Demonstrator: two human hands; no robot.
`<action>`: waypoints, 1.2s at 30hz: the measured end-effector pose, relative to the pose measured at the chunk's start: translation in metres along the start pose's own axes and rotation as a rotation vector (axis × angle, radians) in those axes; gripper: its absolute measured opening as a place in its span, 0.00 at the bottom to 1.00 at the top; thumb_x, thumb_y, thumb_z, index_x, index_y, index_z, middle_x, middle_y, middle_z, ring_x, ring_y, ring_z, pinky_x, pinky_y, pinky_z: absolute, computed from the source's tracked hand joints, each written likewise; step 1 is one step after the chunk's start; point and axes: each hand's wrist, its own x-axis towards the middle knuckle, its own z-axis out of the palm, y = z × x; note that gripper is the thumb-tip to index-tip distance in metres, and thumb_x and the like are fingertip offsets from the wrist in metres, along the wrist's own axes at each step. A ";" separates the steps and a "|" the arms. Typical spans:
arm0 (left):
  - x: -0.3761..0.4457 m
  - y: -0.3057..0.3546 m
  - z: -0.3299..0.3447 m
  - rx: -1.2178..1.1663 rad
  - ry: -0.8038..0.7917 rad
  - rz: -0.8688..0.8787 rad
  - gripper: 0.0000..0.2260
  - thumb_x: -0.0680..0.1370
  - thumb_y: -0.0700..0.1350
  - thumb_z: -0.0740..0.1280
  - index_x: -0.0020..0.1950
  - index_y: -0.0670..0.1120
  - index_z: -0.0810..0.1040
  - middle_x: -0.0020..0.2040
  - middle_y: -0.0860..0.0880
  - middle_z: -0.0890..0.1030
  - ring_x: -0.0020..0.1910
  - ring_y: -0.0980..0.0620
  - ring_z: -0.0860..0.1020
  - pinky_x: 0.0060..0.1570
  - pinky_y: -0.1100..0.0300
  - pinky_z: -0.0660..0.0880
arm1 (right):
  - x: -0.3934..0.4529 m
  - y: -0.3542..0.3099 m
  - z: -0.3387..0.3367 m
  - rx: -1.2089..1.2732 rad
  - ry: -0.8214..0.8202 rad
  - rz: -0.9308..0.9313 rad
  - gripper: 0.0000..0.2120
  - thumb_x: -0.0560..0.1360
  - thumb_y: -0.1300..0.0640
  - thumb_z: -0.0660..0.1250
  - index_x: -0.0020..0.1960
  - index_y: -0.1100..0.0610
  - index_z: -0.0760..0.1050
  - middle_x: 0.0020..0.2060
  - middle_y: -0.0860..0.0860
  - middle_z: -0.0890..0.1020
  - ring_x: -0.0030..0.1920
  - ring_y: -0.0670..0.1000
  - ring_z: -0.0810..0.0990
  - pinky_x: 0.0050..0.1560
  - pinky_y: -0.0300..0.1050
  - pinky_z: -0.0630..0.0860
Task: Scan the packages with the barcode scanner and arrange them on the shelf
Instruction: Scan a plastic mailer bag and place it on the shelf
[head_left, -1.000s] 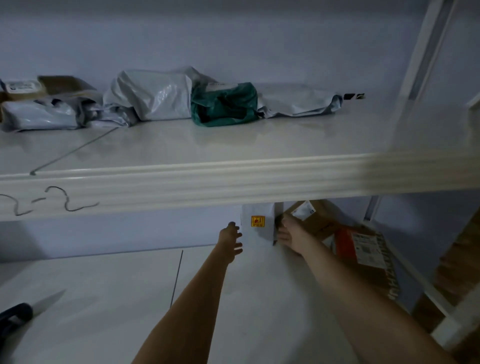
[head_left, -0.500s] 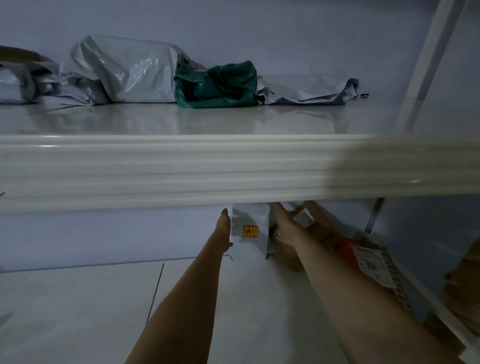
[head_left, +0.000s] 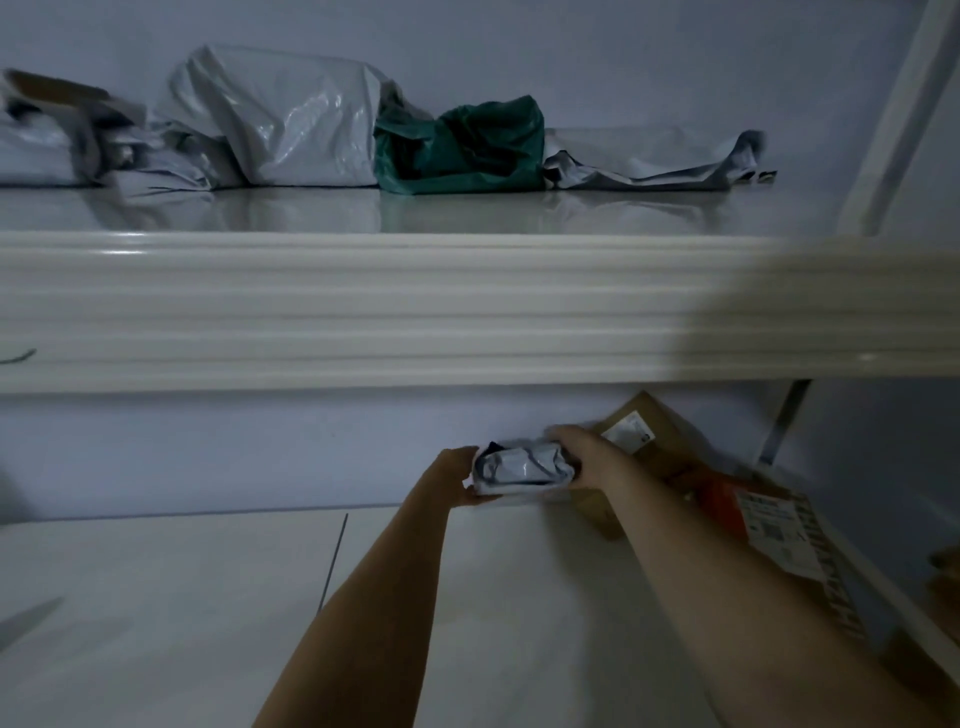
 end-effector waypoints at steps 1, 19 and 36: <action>-0.007 0.000 -0.001 0.007 0.000 -0.034 0.10 0.78 0.41 0.68 0.59 0.41 0.75 0.53 0.44 0.79 0.46 0.49 0.78 0.48 0.55 0.80 | -0.002 0.003 0.002 -0.111 0.017 -0.001 0.11 0.81 0.57 0.64 0.62 0.60 0.73 0.57 0.59 0.79 0.52 0.58 0.79 0.63 0.56 0.75; -0.113 -0.037 -0.091 -0.169 -0.285 -0.076 0.22 0.77 0.45 0.71 0.69 0.41 0.73 0.65 0.37 0.78 0.65 0.38 0.76 0.65 0.45 0.73 | -0.072 0.067 0.078 -0.089 -0.338 0.141 0.21 0.72 0.60 0.76 0.64 0.63 0.79 0.55 0.58 0.86 0.54 0.57 0.85 0.50 0.51 0.83; -0.290 -0.073 -0.319 -0.175 0.113 -0.028 0.19 0.71 0.47 0.76 0.59 0.41 0.81 0.55 0.42 0.84 0.56 0.42 0.81 0.61 0.47 0.76 | -0.172 0.134 0.337 -0.133 -0.437 -0.012 0.21 0.73 0.60 0.76 0.64 0.63 0.79 0.55 0.60 0.85 0.56 0.60 0.84 0.62 0.58 0.78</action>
